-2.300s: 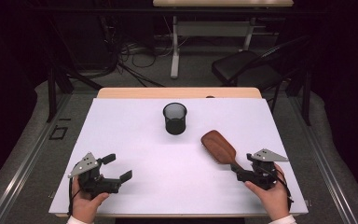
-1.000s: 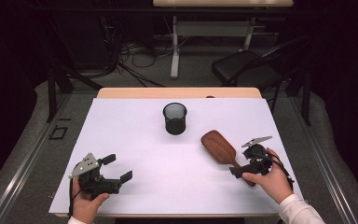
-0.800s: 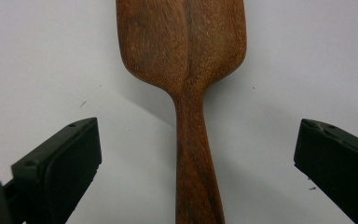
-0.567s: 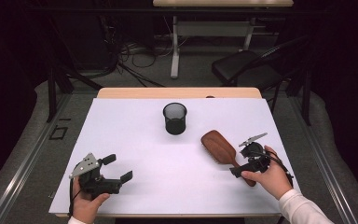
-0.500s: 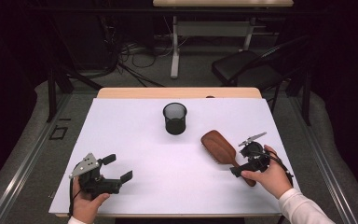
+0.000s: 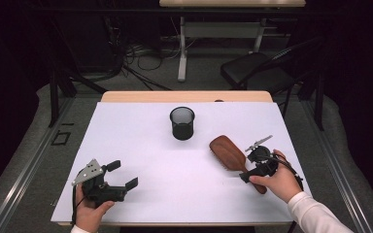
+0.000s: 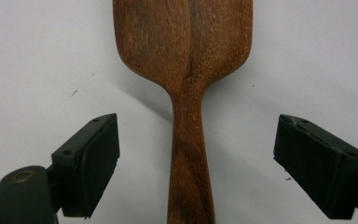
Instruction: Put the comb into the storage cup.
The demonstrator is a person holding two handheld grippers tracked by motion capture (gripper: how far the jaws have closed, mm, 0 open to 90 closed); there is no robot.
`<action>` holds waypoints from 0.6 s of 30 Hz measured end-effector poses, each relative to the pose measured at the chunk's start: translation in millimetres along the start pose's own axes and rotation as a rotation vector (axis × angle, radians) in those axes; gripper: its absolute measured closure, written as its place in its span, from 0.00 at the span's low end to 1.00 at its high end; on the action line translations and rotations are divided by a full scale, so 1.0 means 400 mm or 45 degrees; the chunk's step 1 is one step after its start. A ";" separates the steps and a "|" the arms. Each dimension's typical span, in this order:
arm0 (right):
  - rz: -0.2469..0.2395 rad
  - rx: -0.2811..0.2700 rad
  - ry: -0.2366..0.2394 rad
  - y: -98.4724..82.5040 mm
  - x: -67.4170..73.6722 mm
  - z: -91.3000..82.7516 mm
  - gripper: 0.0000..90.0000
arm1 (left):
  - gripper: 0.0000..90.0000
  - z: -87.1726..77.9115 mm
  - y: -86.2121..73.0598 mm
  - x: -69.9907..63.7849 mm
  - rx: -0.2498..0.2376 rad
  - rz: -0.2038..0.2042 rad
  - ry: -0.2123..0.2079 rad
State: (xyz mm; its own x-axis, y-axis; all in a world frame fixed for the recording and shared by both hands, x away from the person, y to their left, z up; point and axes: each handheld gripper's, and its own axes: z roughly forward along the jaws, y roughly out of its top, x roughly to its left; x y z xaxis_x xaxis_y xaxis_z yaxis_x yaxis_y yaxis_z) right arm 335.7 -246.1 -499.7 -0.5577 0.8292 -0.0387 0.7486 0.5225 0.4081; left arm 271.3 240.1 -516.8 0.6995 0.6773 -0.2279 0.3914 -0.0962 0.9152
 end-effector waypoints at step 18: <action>-0.032 0.104 0.019 0.033 0.004 0.043 0.26 | 0.01 0.001 0.000 0.000 0.002 0.004 -0.004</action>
State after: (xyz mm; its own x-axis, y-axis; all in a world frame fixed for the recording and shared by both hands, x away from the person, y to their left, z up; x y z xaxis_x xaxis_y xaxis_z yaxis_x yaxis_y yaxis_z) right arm 350.9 -234.4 -510.0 -0.5815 0.8128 -0.0340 0.7607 0.5581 0.3315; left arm 271.5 240.0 -516.9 0.7027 0.6747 -0.2260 0.3900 -0.0996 0.9154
